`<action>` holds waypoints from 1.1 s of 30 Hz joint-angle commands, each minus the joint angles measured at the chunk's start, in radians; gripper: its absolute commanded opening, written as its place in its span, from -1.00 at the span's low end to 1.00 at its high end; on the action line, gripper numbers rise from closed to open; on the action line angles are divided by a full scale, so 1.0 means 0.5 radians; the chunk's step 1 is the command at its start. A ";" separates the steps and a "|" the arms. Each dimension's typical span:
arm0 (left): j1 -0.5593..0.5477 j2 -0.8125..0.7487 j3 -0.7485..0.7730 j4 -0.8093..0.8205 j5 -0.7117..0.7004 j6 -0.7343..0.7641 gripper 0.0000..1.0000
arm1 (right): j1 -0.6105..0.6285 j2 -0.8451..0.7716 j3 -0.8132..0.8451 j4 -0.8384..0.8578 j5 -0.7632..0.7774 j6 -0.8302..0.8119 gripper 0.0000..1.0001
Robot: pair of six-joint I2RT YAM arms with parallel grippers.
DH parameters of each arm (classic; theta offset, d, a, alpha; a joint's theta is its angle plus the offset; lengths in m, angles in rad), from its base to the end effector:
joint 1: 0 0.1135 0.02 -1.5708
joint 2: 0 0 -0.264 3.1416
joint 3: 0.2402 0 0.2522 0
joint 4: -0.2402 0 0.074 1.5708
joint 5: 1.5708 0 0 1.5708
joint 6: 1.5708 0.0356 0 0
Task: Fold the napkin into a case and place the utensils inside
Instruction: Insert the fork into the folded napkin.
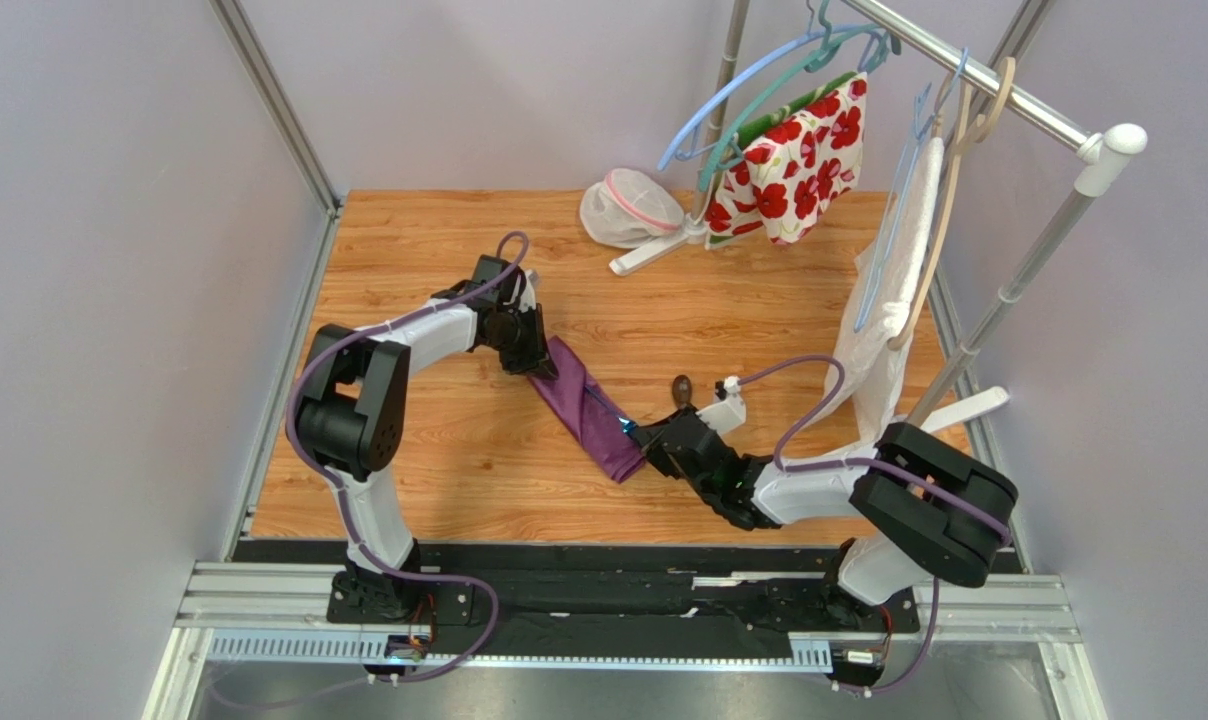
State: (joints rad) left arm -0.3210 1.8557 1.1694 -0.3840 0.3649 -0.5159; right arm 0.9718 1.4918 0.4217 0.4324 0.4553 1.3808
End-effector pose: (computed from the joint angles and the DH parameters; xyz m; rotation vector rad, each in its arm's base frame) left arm 0.3501 -0.1298 0.1639 -0.1377 2.7352 -0.7453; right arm 0.1564 0.2014 0.1275 0.7136 2.1487 0.8454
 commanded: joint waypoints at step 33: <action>-0.018 -0.076 0.005 -0.008 0.004 -0.023 -0.96 | 0.124 0.042 0.322 -0.456 0.071 0.095 -0.01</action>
State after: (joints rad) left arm -0.3260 1.8557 1.1564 -0.3836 0.3683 -0.5194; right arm 1.0210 1.5574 0.5476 0.3000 0.4747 1.4307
